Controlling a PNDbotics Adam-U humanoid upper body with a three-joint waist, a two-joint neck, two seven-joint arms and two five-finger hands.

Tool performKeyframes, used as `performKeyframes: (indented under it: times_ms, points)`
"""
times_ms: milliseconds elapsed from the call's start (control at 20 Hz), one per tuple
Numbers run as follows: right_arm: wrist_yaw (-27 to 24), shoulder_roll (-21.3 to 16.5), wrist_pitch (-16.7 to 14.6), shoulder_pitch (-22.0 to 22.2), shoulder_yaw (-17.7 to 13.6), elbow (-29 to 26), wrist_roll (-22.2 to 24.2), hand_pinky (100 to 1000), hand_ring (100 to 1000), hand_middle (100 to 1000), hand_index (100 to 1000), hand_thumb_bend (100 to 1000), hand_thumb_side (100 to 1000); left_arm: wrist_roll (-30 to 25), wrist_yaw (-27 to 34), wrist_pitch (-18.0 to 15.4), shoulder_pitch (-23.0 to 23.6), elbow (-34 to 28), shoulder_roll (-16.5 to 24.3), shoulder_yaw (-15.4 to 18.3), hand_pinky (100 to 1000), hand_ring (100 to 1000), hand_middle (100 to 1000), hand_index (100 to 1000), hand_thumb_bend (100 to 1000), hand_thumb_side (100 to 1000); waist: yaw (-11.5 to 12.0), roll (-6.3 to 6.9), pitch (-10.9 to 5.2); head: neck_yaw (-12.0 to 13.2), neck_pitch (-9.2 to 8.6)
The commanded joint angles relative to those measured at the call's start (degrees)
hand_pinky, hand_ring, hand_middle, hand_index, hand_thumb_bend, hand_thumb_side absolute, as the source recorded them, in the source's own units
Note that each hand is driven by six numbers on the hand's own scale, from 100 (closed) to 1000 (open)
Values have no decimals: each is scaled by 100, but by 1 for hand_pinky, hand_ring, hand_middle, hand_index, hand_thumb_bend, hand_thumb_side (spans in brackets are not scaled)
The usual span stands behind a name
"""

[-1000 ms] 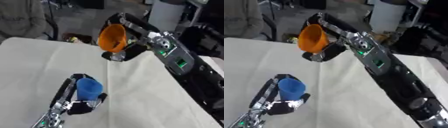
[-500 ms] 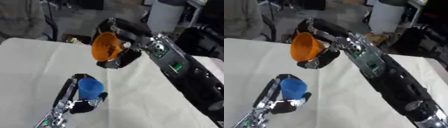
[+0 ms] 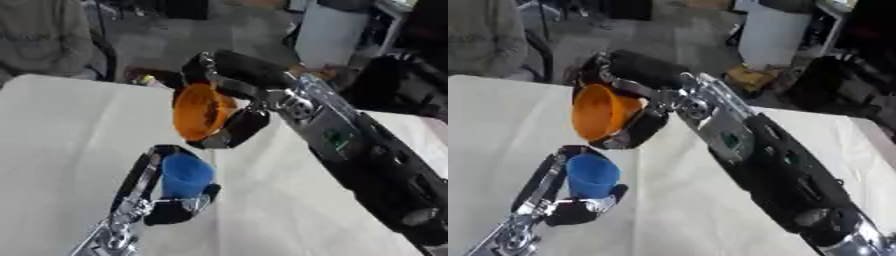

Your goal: Pour the contents of one cup into another cup.

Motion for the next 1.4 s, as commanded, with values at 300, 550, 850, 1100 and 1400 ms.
performKeyframes:
  times_ms: [300, 550, 850, 1100, 1400]
  points:
    - [281, -28, -173, -88, -24, 80, -64, 200, 314, 385, 565, 282, 100, 4, -161, -11, -172, -201, -22, 39, 100, 100, 100, 353, 343, 100, 9, 17, -125, -3, -48]
    - [489, -63, -276, -65, -25, 160, -137, 210, 317, 392, 574, 281, 100, 93, -157, -12, -148, -244, -11, 93, 100, 100, 100, 352, 345, 100, 6, 19, -120, 3, -55]
    - [738, -119, -436, -40, -12, 198, -264, 225, 322, 401, 577, 278, 100, 199, -151, -33, -122, -224, -13, 122, 100, 100, 100, 351, 346, 100, -6, 17, -117, 20, -64]
    - [987, -153, -570, -38, 9, 170, -356, 244, 329, 411, 580, 276, 100, 242, -147, -40, -105, -199, -16, 146, 100, 100, 100, 351, 348, 100, -12, 19, -121, 23, -74]
    - [1354, -180, -737, -44, 38, 116, -450, 271, 328, 423, 586, 277, 100, 267, -126, -44, -97, -177, -19, 155, 100, 100, 100, 351, 349, 100, -12, 19, -122, 30, -71]
